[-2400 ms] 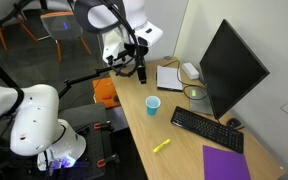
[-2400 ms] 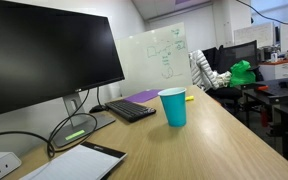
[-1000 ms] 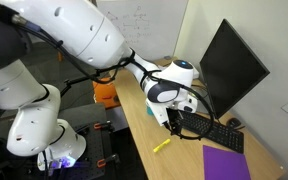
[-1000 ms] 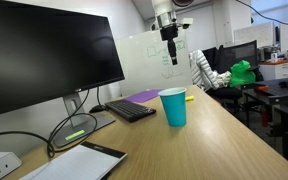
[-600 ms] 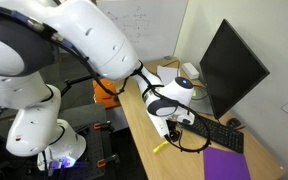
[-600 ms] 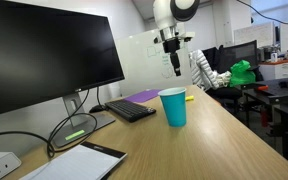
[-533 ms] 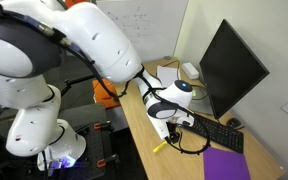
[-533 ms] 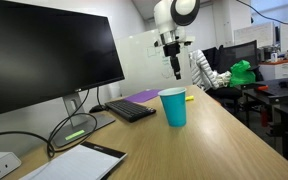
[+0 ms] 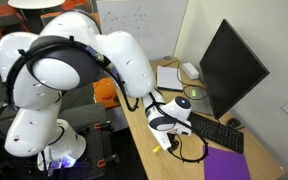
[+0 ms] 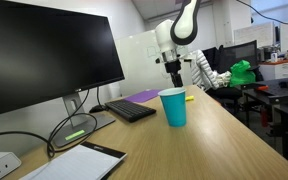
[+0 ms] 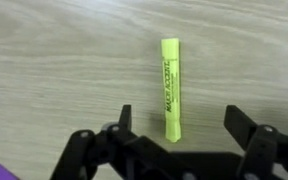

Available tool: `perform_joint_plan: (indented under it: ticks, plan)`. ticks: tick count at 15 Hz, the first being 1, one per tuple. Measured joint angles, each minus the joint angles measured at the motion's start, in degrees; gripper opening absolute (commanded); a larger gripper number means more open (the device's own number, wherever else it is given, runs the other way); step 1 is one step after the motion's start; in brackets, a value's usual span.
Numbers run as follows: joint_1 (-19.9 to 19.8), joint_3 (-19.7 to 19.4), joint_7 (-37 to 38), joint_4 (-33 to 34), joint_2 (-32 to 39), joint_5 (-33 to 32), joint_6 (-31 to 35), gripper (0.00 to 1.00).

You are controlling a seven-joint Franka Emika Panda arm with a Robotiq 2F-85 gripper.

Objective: Pick up the marker and put it in the cup

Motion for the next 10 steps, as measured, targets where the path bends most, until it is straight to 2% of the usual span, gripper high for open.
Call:
perform_joint_plan:
  ticks: [2, 3, 4, 6, 7, 10]
  plan:
    - [-0.23, 0.00, 0.00, 1.56, 1.76, -0.21, 0.00, 0.98]
    - [-0.30, 0.00, 0.00, 2.25, 2.60, -0.41, 0.00, 0.88]
    - [-0.30, 0.00, 0.00, 2.81, 3.40, -0.71, 0.00, 0.89]
    - [-0.26, 0.01, 0.00, 3.57, 4.88, -1.40, 0.00, 0.83]
    - [-0.24, 0.01, 0.00, 3.86, 5.53, -1.68, 0.00, 0.89]
    - [-0.24, -0.01, 0.00, 4.57, 6.83, -2.40, -0.06, 0.96]
